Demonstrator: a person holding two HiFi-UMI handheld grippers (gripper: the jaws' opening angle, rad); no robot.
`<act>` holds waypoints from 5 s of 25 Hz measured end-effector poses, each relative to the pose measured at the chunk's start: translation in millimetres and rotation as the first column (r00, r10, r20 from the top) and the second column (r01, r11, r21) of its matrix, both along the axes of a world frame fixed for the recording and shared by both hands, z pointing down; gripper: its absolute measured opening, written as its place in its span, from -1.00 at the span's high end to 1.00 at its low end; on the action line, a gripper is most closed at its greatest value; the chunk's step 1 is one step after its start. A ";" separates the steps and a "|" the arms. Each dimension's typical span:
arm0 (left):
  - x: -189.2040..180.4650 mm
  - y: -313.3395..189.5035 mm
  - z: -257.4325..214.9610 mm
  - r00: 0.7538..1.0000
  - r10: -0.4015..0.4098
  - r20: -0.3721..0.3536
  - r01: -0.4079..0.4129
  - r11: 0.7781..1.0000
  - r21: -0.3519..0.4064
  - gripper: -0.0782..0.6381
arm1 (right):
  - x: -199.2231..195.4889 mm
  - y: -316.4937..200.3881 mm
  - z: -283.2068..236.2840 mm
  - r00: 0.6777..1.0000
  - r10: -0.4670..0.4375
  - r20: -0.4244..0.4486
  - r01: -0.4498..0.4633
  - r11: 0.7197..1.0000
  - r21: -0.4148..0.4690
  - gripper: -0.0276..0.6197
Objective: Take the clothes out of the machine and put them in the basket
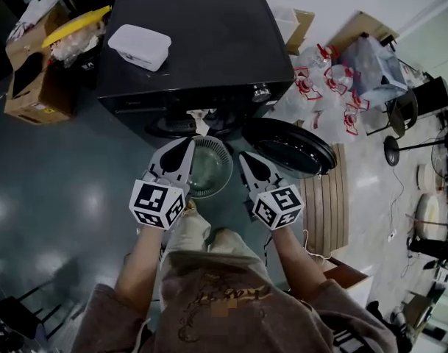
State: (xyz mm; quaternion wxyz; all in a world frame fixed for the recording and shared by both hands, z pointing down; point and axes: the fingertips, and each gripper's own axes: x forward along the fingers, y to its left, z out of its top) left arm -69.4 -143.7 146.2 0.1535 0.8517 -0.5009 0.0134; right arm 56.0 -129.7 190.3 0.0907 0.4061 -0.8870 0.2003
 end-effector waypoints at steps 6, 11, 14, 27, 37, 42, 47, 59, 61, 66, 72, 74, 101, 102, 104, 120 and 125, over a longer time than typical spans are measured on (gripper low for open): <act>-14.8 -24.4 85.2 0.999 -0.041 -0.001 0.041 0.999 0.019 0.76 | -18.9 -34.8 85.3 1.000 -0.015 0.006 0.015 1.000 0.023 0.93; -22.9 -49.5 173.5 0.999 -0.045 0.014 0.045 0.998 0.043 0.76 | -38.5 -59.2 164.5 0.999 -0.043 0.015 0.042 0.997 0.063 0.93; -26.0 -64.9 219.4 0.998 -0.055 0.023 0.053 0.996 0.077 0.76 | -45.0 -71.5 207.6 0.999 -0.047 0.019 0.045 0.994 0.097 0.93; -7.5 -86.4 342.3 0.999 -0.041 -0.011 0.042 0.987 0.158 0.76 | -33.7 -83.0 330.6 0.997 -0.049 0.066 0.032 0.972 0.233 0.93; 8.7 -65.5 353.8 0.997 -0.079 -0.021 0.082 0.980 0.184 0.76 | -22.9 -63.0 339.9 0.993 -0.086 0.077 0.057 0.946 0.321 0.93; 11.9 -56.1 351.2 0.996 -0.086 -0.002 0.085 0.980 0.180 0.76 | -9.5 -61.3 337.3 0.992 -0.096 0.077 0.066 0.942 0.328 0.93; 6.9 -52.3 352.8 0.995 -0.102 0.015 0.097 0.978 0.183 0.76 | -8.1 -59.5 342.4 0.991 -0.130 0.039 0.110 0.937 0.330 0.93; 10.1 -74.5 373.3 0.990 -0.108 0.094 0.090 0.979 0.183 0.00 | -4.9 -60.4 349.7 0.990 -0.099 0.104 0.060 0.943 0.327 0.93; 11.2 -86.9 378.5 0.988 -0.104 0.111 0.083 0.980 0.183 -0.16 | -4.6 -62.3 350.9 0.990 -0.090 0.109 0.049 0.942 0.332 0.93; 6.6 -126.9 397.0 0.984 -0.110 0.138 0.087 0.983 0.163 -0.20 | -7.5 -66.5 360.8 0.991 -0.069 0.112 0.029 0.945 0.327 0.93; -4.4 -185.0 424.7 0.973 -0.142 0.180 0.120 0.985 0.128 -0.20 | -5.4 -70.8 374.2 0.997 -0.030 0.074 0.003 0.941 0.338 0.93; -7.0 -202.7 435.5 0.968 -0.149 0.200 0.128 0.985 0.115 -0.20 | -1.8 -70.0 378.2 0.998 -0.025 0.065 0.002 0.942 0.335 0.93; -18.7 -244.1 473.2 0.933 -0.157 0.325 0.161 0.987 0.014 0.67 | 6.9 -74.0 392.1 0.998 -0.008 0.069 -0.016 0.943 0.331 0.93; -16.9 -235.2 468.1 0.937 -0.145 0.319 0.148 0.989 0.014 0.67 | 6.4 -75.2 393.3 0.998 -0.009 0.068 -0.014 0.943 0.333 0.93; -14.1 -214.8 456.9 0.944 -0.122 0.307 0.122 0.992 0.020 0.67 | 5.6 -76.6 395.7 0.997 -0.009 0.072 -0.015 0.943 0.332 0.93; -12.3 -45.3 442.8 0.960 -0.069 0.270 0.085 0.995 -0.049 0.68 | -0.6 -72.6 404.2 0.993 -0.057 0.102 0.023 0.952 0.307 0.93; 9.6 -8.4 423.4 0.965 0.017 0.263 -0.006 0.999 -0.041 0.69 | -5.0 -75.0 405.0 0.991 -0.064 0.114 0.027 0.954 0.299 0.93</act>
